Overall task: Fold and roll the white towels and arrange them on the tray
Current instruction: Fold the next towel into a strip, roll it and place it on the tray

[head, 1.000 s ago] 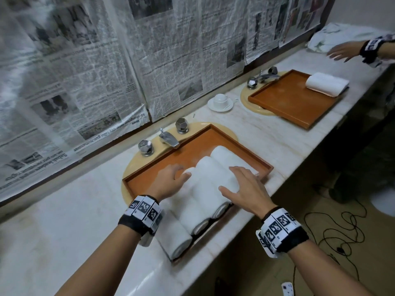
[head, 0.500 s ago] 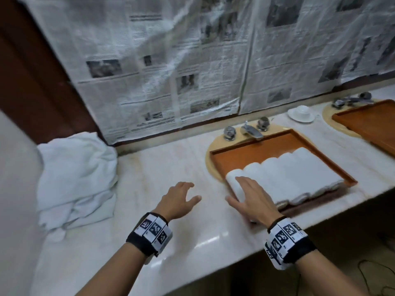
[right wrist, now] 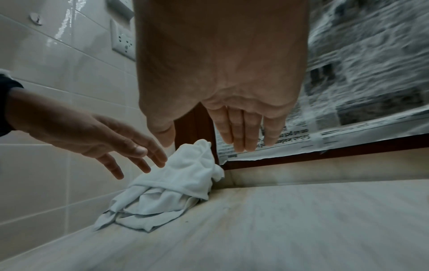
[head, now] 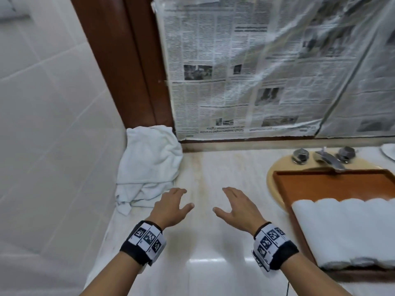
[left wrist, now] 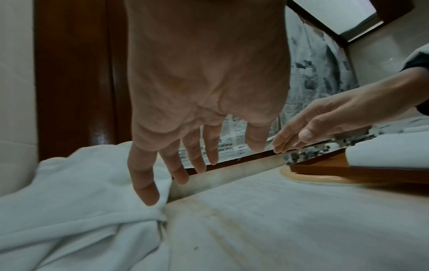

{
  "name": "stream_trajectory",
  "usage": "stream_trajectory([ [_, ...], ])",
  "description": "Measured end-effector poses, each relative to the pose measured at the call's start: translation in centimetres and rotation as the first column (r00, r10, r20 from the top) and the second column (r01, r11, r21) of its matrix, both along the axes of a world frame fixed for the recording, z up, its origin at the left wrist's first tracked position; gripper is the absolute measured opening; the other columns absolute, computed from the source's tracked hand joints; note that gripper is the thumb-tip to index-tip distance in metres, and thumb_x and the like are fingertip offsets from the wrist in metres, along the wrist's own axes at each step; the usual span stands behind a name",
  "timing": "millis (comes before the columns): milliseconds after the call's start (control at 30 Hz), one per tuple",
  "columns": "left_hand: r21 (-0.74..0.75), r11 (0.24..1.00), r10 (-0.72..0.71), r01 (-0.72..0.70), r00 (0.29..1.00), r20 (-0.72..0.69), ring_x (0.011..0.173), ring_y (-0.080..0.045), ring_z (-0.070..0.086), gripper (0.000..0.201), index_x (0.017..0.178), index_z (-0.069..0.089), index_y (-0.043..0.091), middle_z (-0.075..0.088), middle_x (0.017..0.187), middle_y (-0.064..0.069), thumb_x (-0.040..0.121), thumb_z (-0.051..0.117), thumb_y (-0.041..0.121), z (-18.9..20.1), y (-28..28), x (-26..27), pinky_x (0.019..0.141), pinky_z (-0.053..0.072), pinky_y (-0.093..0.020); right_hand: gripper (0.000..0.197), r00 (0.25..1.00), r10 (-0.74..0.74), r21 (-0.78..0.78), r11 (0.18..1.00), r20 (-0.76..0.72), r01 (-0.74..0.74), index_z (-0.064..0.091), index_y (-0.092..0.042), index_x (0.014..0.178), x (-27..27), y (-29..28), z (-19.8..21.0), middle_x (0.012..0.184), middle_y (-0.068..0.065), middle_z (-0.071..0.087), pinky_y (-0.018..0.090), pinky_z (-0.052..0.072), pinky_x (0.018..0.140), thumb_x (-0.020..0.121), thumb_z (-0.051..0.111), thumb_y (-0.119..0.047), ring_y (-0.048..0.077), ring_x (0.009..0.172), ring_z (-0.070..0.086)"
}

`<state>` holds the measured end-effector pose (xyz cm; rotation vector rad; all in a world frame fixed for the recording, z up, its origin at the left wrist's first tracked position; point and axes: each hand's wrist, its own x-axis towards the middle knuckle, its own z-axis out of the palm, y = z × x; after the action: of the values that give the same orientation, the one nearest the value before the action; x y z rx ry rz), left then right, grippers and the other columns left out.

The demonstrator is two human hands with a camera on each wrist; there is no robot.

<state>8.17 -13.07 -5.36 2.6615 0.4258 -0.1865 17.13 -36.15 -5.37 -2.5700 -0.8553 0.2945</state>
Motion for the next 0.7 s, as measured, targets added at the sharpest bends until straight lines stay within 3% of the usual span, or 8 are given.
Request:
stream_trajectory([
  [200, -0.009, 0.990, 0.143, -0.143, 0.989, 0.035, 0.136, -0.022, 0.039, 0.062, 0.147, 0.042, 0.024, 0.040, 0.151, 0.003, 0.095, 0.054, 0.055, -0.4, 4.6, 0.8, 0.108, 0.039, -0.044, 0.078, 0.988, 0.156, -0.018, 0.988, 0.006, -0.156, 0.028, -0.014, 0.153, 3.9, 5.3, 0.1, 0.158, 0.001, 0.030, 0.030, 0.025, 0.115, 0.093, 0.048, -0.060, 0.017, 0.145, 0.026],
  [400, -0.009, 0.965, 0.261, -0.261, 0.963, 0.063, 0.133, -0.025, 0.040, 0.062, 0.145, 0.043, 0.023, 0.038, 0.151, 0.003, 0.093, 0.058, 0.053, -0.6, 8.5, 2.1, 0.106, 0.040, -0.051, 0.075, 0.967, 0.256, -0.012, 0.967, -0.005, -0.256, 0.030, -0.012, 0.152, 7.3, 10.4, -0.6, 0.156, 0.005, 0.033, 0.031, 0.029, 0.112, 0.095, 0.050, -0.056, 0.020, 0.142, 0.030],
  [567, 0.114, 0.937, 0.323, -0.331, 0.943, 0.084, 0.138, -0.024, 0.034, 0.063, 0.147, 0.040, 0.024, 0.029, 0.156, 0.006, 0.092, 0.062, 0.046, -0.9, 11.8, 2.9, 0.101, 0.042, -0.048, 0.069, 0.953, 0.305, 0.009, 0.952, -0.003, -0.304, 0.032, -0.011, 0.149, 9.2, 14.8, -2.0, 0.151, 0.005, 0.038, 0.031, 0.035, 0.105, 0.096, 0.051, -0.050, 0.022, 0.136, 0.037],
  [700, 0.161, 0.910, 0.371, -0.381, 0.924, 0.093, 0.139, -0.027, 0.032, 0.068, 0.149, 0.035, 0.024, 0.025, 0.157, 0.004, 0.090, 0.067, 0.037, -1.6, 14.7, 3.1, 0.101, 0.043, -0.052, 0.060, 0.935, 0.353, 0.002, 0.935, 0.014, -0.353, 0.039, -0.011, 0.143, 10.1, 18.3, -3.7, 0.142, 0.007, 0.044, 0.036, 0.044, 0.096, 0.095, 0.054, -0.045, 0.026, 0.126, 0.045],
])
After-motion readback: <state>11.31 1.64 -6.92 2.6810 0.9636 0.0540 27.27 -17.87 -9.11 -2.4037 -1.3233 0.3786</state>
